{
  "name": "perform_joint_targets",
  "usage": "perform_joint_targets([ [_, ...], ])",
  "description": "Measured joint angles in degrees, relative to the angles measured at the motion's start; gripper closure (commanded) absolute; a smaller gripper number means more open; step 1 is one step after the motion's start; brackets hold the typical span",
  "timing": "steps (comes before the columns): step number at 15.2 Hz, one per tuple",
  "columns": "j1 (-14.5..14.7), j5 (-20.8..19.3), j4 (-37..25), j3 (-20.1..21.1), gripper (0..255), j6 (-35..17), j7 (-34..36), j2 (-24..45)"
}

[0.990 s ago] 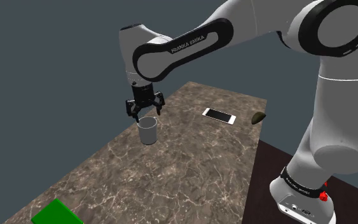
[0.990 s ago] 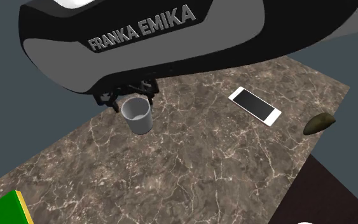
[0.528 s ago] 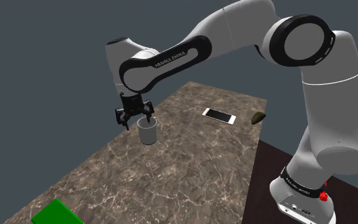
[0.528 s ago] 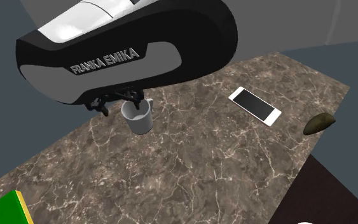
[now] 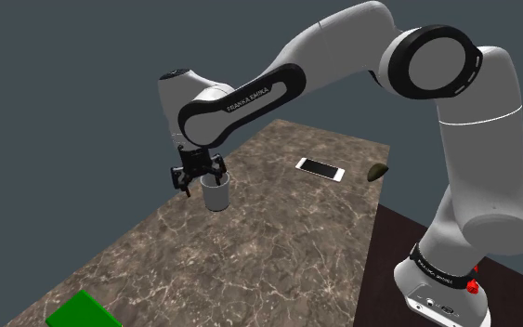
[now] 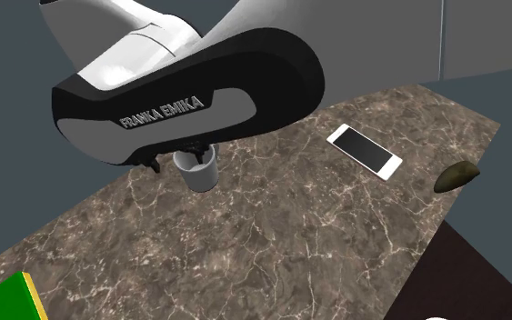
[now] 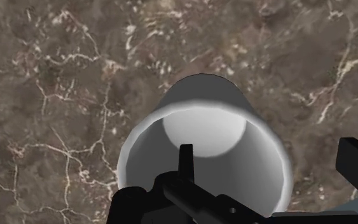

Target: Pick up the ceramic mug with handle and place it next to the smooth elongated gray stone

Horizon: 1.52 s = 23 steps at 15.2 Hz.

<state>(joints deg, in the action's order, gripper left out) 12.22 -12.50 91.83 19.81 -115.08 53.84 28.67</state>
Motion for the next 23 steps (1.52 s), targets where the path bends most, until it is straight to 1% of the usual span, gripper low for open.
perform_joint_targets([
  [3,0.01,-0.01,0.03,0.0,0,-0.04,0.01,0.01],
  [4,0.01,-0.01,0.03,0.0,255,-0.05,0.02,0.01],
  [14,0.01,-0.01,0.04,0.0,255,-0.05,0.02,0.02],
  [23,-0.17,0.99,-2.79,0.5,255,4.87,-0.75,-2.25],
])
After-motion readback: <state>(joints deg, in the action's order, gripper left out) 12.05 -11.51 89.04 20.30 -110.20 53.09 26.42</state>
